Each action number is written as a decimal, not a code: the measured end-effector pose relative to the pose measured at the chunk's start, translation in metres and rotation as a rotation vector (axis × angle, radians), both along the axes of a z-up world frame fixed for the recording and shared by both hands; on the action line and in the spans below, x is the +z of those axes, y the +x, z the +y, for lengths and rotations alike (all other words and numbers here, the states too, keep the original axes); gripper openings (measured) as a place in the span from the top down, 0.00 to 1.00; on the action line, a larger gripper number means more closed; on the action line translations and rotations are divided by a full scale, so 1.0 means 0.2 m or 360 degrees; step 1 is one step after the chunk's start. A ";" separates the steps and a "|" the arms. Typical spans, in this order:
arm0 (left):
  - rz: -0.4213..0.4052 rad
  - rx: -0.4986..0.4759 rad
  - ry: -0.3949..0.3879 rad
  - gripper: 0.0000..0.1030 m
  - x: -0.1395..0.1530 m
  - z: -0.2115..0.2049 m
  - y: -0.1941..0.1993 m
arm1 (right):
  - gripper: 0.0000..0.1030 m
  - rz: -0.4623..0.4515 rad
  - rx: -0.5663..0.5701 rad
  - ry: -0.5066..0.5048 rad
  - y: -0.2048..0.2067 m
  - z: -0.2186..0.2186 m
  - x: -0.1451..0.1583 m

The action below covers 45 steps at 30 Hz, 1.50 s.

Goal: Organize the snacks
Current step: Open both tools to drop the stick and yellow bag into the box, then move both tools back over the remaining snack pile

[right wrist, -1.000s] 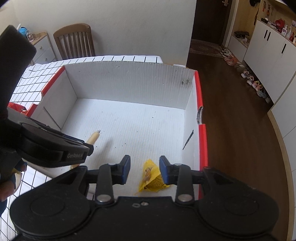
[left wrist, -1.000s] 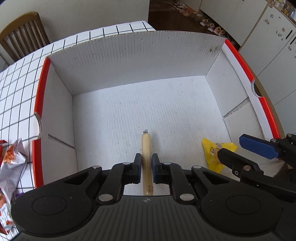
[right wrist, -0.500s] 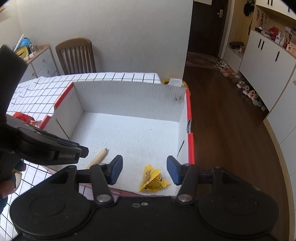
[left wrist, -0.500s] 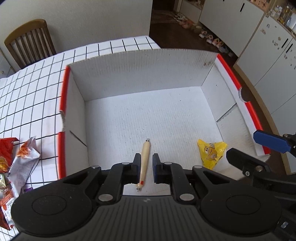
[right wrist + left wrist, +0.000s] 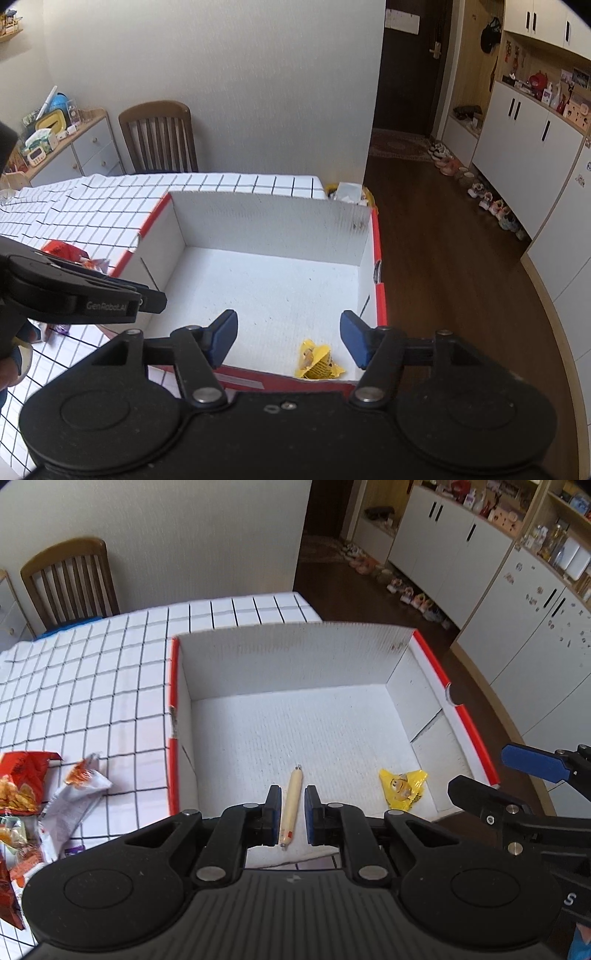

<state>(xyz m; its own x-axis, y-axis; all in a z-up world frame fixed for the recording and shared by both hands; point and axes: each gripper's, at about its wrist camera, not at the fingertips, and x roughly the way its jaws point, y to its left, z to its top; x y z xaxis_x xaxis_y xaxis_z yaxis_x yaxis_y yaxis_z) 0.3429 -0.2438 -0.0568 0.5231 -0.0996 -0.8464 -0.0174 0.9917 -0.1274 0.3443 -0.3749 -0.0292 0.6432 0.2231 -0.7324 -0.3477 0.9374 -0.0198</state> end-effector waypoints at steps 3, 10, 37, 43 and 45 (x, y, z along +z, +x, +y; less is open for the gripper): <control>-0.0062 0.0001 0.0006 0.88 0.05 0.03 -0.05 | 0.39 -0.0022 -0.0004 0.0024 -0.04 0.01 0.03; -0.0157 -0.0022 -0.0022 0.88 0.15 0.11 -0.18 | 0.37 -0.0087 -0.0003 0.0070 -0.13 0.05 0.10; -0.0382 0.0066 -0.0090 0.88 0.31 0.69 -0.83 | 0.20 -0.0244 0.0192 0.0242 -0.50 0.51 0.23; -0.0431 0.0121 -0.0046 0.87 0.31 0.86 -0.97 | 0.12 -0.0276 0.0288 0.0264 -0.58 0.66 0.22; -0.0441 0.0146 -0.0042 0.79 0.31 0.92 -1.01 | 0.08 -0.0280 0.0310 0.0282 -0.60 0.71 0.22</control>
